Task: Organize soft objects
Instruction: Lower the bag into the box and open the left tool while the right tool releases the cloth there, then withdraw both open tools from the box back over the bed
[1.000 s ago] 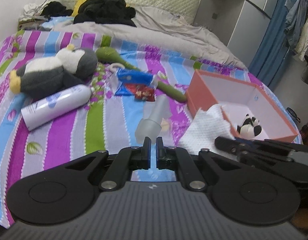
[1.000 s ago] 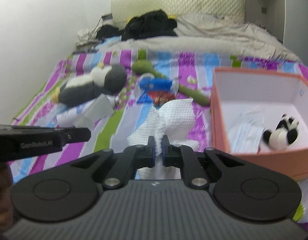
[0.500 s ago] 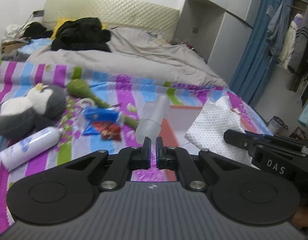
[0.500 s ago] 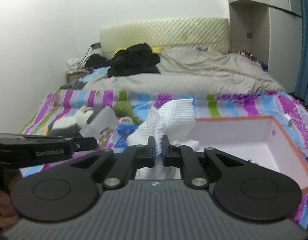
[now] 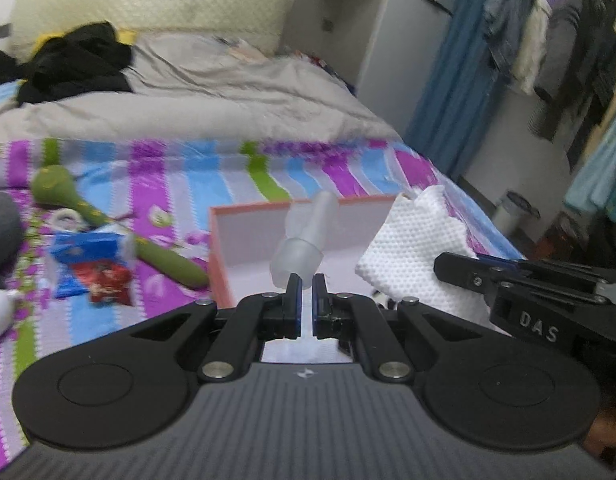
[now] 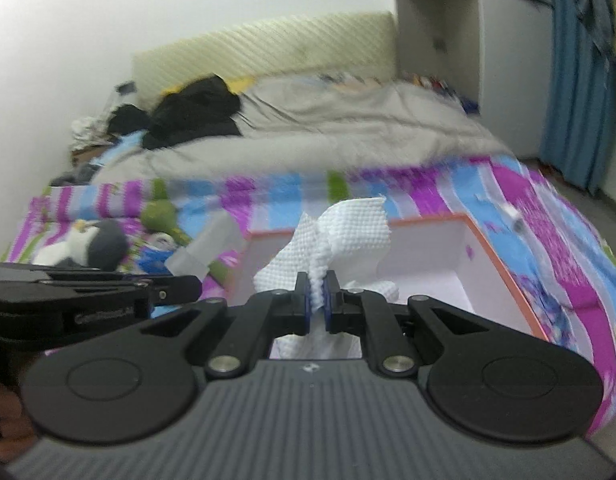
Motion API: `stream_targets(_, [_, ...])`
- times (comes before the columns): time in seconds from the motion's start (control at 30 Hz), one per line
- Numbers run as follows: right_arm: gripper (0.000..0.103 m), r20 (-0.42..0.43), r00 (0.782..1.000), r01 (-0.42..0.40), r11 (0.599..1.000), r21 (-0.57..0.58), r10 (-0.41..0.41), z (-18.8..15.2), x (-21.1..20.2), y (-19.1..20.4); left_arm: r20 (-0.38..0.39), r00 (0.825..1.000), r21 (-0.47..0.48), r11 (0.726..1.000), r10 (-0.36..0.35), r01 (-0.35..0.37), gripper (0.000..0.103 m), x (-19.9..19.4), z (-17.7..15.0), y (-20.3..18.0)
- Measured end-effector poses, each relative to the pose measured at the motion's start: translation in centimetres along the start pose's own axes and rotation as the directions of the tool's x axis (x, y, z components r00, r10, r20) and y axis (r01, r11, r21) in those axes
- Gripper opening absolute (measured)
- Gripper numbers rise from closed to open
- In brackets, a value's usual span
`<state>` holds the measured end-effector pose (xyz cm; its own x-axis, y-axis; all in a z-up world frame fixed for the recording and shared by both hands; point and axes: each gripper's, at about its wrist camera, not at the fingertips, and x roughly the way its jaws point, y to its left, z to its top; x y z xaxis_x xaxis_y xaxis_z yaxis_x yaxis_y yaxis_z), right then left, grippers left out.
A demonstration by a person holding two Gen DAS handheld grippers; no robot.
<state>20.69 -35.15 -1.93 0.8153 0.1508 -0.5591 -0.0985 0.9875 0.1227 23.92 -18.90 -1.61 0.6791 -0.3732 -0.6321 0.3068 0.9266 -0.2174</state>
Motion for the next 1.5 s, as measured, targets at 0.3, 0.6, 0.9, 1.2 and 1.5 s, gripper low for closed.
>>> stream_targets(0.3, [0.012,-0.196,0.973,0.138,0.988,0.067,-0.122,-2.3,5.0,-6.2,-0.157,0.986,0.03,0.997,-0.062,0.068,0.006,8.7,-0.8,-2.8])
stream_targets(0.6, [0.013,-0.292,0.949,0.164,0.978,0.129,-0.12,-4.2,8.4,-9.0,-0.248,0.967,0.032,0.997,-0.059,0.069,0.006,12.9,-2.0,-3.0])
stream_targets(0.9, [0.055,-0.259,0.959,0.163,0.972,0.167,-0.116,-3.1,7.5,-9.3,-0.194,0.98,0.037,0.998,-0.034,0.042,0.041,11.2,-0.9,-2.9])
stream_targets(1.2, [0.055,-0.143,0.986,0.105,0.98,0.17,-0.081,-1.2,3.0,-6.7,-0.059,0.998,0.042,0.999,-0.007,0.009,0.047,4.8,0.1,-2.3])
stream_targets(1.5, [0.055,-0.042,0.999,0.021,0.99,0.139,-0.015,-1.0,-2.0,-2.3,0.045,0.998,0.021,0.999,0.036,-0.037,0.047,-2.8,-1.0,-0.4])
